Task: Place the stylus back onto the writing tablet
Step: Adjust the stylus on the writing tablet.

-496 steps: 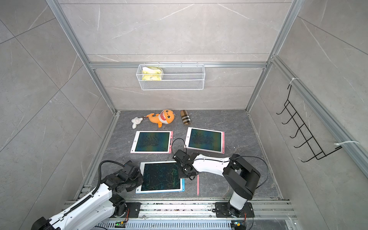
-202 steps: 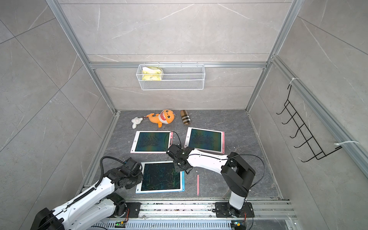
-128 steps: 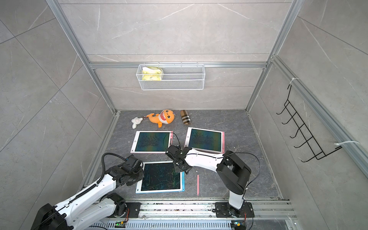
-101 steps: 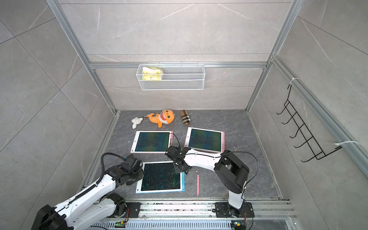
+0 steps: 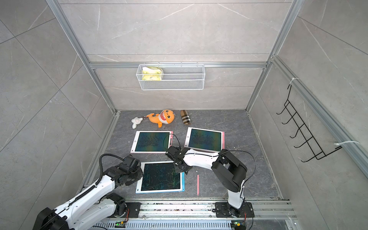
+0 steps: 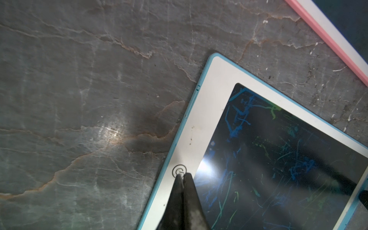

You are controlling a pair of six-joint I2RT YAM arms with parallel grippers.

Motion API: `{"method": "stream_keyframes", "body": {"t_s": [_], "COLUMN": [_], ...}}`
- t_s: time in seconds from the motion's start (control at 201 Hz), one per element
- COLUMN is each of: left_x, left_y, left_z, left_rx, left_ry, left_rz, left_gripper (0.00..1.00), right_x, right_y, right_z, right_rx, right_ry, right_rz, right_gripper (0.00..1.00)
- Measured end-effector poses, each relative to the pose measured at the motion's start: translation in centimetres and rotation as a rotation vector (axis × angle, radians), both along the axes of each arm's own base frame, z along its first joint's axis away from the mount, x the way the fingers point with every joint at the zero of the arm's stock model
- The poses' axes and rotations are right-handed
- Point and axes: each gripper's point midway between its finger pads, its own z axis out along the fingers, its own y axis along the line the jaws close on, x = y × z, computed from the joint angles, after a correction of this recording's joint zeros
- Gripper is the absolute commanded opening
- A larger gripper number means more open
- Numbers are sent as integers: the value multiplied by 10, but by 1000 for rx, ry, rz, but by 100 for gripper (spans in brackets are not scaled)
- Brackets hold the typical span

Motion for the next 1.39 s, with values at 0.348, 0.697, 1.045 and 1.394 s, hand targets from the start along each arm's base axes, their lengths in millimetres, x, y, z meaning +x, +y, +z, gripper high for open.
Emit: {"method": "stream_keyframes", "body": {"t_s": [0.348,0.697,1.045,1.394], "left_x": [-3,-12,-13,-12], "left_y": [-4,-4,-6,-7], "left_z": [-6,-14,-14,-14], "left_rx": [-21,-43,-89,-95], "left_ry": [13,25,-7,-8], "left_rz": [-9,-11,11,14], "left_gripper": [0,1,2,3], "right_x": [5,-13,-56,-71], "right_y": [0,-8,-19,-6], "right_z": [1,25,20,13], "right_rx": [17,61,90,103], "right_ry": [-22,18,89,102], "right_rz": [-10,-22,-68,-69], "right_gripper": [7,9,8,8]}}
